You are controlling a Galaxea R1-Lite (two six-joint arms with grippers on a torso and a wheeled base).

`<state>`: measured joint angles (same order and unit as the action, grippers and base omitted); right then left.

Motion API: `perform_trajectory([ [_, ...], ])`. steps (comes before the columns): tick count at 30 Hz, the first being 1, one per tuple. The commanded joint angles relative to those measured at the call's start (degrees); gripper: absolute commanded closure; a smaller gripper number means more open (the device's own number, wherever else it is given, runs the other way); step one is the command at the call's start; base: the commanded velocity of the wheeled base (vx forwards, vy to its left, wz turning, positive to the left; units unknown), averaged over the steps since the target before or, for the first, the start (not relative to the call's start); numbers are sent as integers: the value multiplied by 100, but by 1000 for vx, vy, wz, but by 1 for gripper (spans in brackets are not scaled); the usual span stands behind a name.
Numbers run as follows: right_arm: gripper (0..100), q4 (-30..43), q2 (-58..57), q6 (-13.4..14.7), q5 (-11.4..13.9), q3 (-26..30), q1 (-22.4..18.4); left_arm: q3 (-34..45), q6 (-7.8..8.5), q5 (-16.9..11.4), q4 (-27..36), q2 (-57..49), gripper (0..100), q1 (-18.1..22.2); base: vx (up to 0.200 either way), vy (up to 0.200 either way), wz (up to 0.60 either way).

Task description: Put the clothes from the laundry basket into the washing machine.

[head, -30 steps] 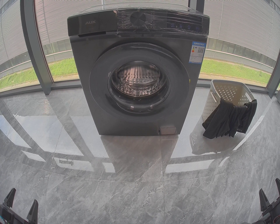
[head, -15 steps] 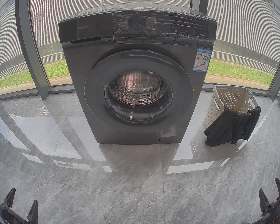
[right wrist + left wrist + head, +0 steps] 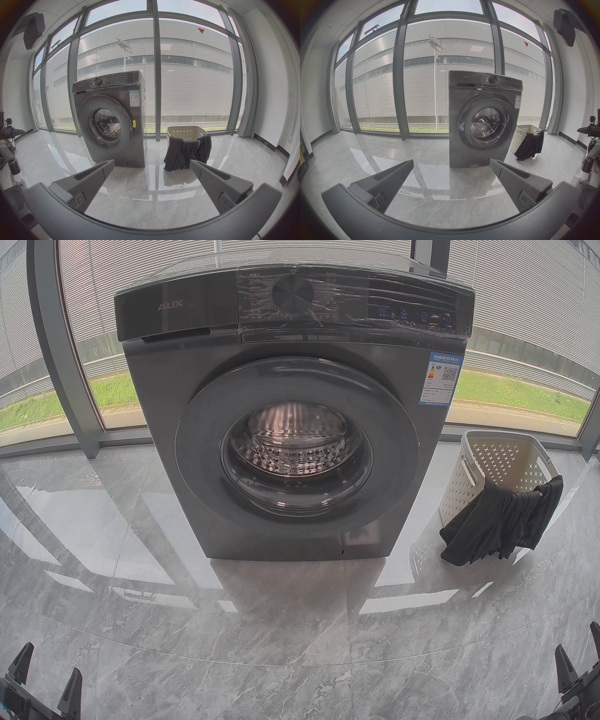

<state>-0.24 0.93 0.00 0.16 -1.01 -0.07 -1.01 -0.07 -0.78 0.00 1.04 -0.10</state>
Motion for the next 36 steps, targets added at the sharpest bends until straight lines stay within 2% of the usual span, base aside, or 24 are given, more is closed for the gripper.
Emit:
perform_trajectory([
  [1,0,-2,-49,9,2,101,-1,101,7,-1,0,-104,0,1,0,0,0],
  [23,0,-2,-49,0,2,101,-1,101,-1,-1,0,-104,0,1,0,0,0],
  [36,0,-2,-49,0,2,101,-1,101,-1,-1,0,-104,0,1,0,-200,0],
])
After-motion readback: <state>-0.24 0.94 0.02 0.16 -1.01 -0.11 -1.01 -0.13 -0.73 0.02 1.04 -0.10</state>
